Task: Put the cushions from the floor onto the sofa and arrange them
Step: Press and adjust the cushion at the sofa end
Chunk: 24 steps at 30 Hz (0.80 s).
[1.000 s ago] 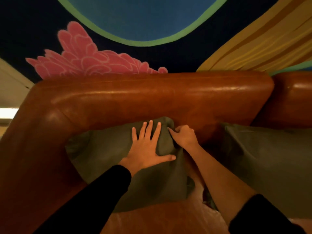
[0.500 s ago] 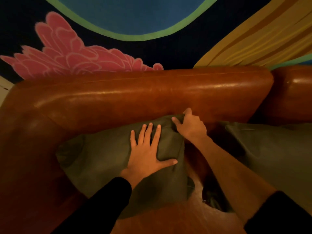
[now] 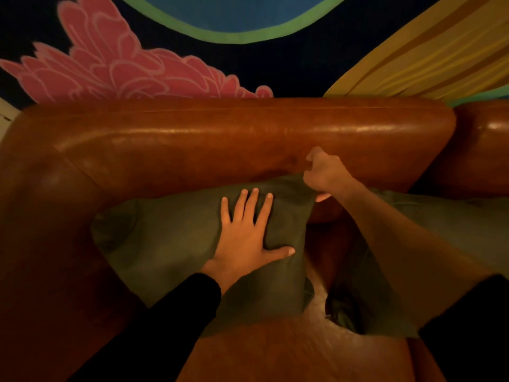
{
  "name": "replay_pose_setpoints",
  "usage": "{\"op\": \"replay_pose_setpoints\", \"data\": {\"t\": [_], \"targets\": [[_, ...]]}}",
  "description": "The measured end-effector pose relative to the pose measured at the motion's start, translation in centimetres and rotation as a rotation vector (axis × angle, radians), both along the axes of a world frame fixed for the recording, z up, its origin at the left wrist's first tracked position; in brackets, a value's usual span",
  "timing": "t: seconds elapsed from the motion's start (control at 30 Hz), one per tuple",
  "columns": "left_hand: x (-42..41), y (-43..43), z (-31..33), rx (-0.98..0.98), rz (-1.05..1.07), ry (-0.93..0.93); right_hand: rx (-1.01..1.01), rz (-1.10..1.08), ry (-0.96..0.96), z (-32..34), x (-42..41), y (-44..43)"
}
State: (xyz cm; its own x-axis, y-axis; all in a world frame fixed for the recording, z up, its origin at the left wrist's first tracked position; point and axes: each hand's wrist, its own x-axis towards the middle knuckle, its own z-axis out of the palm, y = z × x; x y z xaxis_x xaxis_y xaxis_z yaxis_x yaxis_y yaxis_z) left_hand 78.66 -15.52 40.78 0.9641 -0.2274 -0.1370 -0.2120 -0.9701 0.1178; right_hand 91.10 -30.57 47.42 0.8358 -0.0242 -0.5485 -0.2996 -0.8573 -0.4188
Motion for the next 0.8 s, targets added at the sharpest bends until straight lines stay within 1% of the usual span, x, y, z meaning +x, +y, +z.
{"op": "replay_pose_setpoints", "data": {"t": [0.1, 0.17, 0.23, 0.3, 0.37, 0.5, 0.6, 0.67, 0.73, 0.8], "targets": [[0.1, 0.0, 0.2, -0.013, -0.013, 0.017, -0.252, 0.176, -0.14, -0.7, -1.1, 0.4], [0.2, 0.1, 0.3, -0.016, -0.041, 0.027, -0.344, 0.257, -0.218, -1.7, -1.9, -0.3], [0.3, -0.1, 0.7, -0.046, -0.093, 0.003, -0.382, 0.271, -0.237, -2.2, -2.4, -1.3], [0.5, -0.3, 1.0, -0.083, -0.087, 0.046, -0.353, 0.232, -0.246, -2.2, -2.7, -2.0], [0.5, -0.1, 1.1, -0.115, -0.062, 0.047, -0.329, 0.225, -0.303, -2.0, -3.1, -2.3], [0.5, 0.8, 1.2, -0.094, -0.07, 0.011, -0.323, 0.263, -0.398, -1.7, -3.6, -2.2], [0.1, 1.6, 1.8, -0.148, -0.039, 0.026, -0.316, 0.315, -0.484, -1.9, -4.4, -1.6], [-0.9, 2.6, 2.0, -0.19, 0.036, -0.01, -0.282, 0.401, -0.599, -2.1, -5.4, -0.6], [-2.4, 4.4, 1.8, -0.202, 0.16, -0.068, -0.19, 0.494, -0.708, -2.2, -6.5, 1.0], [-4.1, 7.1, 1.8, -0.199, 0.297, -0.153, -0.116, 0.579, -0.74, -2.2, -7.4, 3.2]]}}
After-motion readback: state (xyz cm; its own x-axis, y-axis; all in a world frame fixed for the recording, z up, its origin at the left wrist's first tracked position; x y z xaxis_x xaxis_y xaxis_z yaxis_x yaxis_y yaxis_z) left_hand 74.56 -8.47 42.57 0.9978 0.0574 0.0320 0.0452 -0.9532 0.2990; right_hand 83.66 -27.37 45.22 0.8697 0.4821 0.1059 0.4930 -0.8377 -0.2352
